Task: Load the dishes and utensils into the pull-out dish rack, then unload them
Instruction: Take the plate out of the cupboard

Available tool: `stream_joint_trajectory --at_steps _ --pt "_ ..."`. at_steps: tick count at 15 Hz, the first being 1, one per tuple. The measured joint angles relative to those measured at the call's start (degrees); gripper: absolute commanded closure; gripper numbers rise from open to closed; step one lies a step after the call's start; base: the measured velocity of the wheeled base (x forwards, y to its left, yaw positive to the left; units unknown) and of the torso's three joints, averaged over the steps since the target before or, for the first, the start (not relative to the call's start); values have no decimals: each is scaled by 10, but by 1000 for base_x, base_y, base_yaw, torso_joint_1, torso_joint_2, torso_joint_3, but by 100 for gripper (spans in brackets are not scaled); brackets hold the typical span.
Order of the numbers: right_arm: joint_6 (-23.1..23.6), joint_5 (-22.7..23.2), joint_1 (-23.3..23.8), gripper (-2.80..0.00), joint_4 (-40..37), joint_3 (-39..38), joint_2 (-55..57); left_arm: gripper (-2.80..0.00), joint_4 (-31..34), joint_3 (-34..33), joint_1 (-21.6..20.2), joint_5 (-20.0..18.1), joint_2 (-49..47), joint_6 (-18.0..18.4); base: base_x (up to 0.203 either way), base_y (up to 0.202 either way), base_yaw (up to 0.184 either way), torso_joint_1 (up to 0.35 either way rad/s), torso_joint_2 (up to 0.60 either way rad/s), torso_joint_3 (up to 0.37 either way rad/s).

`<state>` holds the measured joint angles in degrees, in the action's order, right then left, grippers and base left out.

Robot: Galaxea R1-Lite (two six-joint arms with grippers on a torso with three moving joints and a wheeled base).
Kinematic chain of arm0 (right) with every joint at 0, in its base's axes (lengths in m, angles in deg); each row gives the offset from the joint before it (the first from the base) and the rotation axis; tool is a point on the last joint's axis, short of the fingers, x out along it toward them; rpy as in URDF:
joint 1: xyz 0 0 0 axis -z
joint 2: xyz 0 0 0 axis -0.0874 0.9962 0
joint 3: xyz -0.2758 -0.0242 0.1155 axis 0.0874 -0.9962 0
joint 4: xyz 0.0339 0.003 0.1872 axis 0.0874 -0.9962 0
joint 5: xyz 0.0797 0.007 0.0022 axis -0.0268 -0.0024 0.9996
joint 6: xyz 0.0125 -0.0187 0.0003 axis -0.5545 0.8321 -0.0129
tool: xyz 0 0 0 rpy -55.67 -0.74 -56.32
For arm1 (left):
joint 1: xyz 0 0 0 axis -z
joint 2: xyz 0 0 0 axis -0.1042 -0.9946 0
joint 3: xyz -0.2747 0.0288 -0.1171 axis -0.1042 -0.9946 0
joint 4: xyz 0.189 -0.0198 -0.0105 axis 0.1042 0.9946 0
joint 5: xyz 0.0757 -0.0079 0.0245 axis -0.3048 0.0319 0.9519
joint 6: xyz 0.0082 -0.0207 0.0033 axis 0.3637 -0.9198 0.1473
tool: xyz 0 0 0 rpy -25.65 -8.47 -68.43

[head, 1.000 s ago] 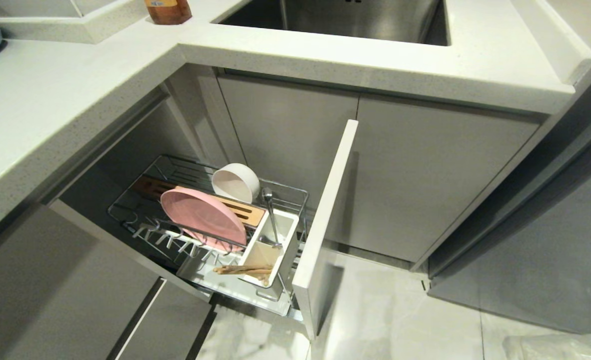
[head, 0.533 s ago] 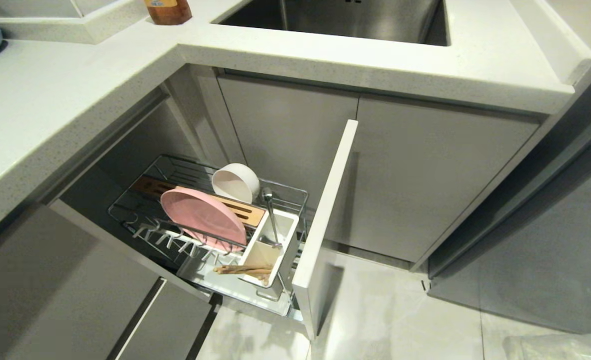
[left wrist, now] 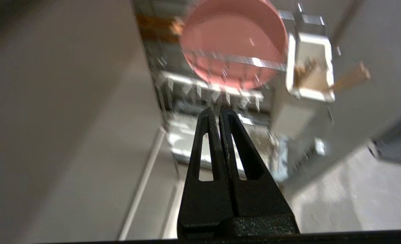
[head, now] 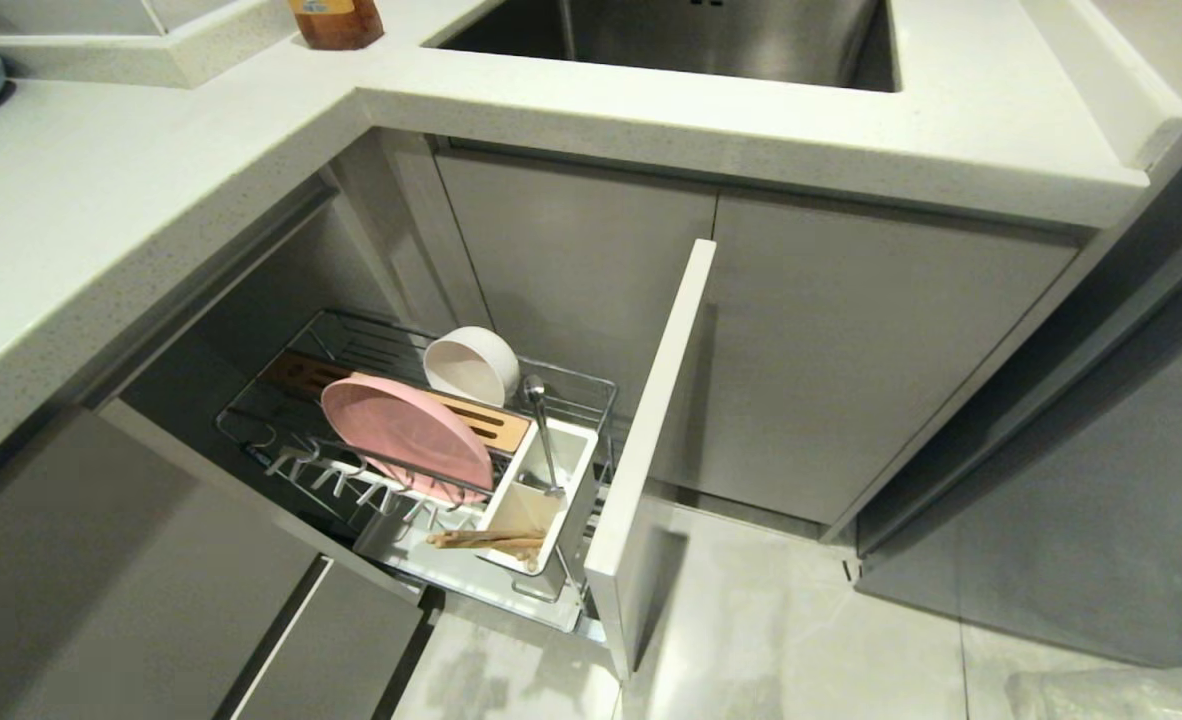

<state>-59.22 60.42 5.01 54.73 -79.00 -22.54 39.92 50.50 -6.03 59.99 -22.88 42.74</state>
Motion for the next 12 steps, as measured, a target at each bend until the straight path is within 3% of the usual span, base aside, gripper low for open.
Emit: stream_joint_trajectory --at_steps 2,4,9,12 --pt "0 0 0 0 0 0 0 0 15 -7 0 -1 0 -16 0 0 0 0 0 0" --pt "0 0 0 0 0 0 0 0 16 -9 0 22 1 -32 0 0 0 0 0 0" --pt "0 0 0 0 0 0 0 0 46 -10 0 25 1 2 0 0 0 0 0 0" --pt "0 0 0 0 0 0 0 0 43 -10 0 23 1 -12 0 0 0 0 0 0"
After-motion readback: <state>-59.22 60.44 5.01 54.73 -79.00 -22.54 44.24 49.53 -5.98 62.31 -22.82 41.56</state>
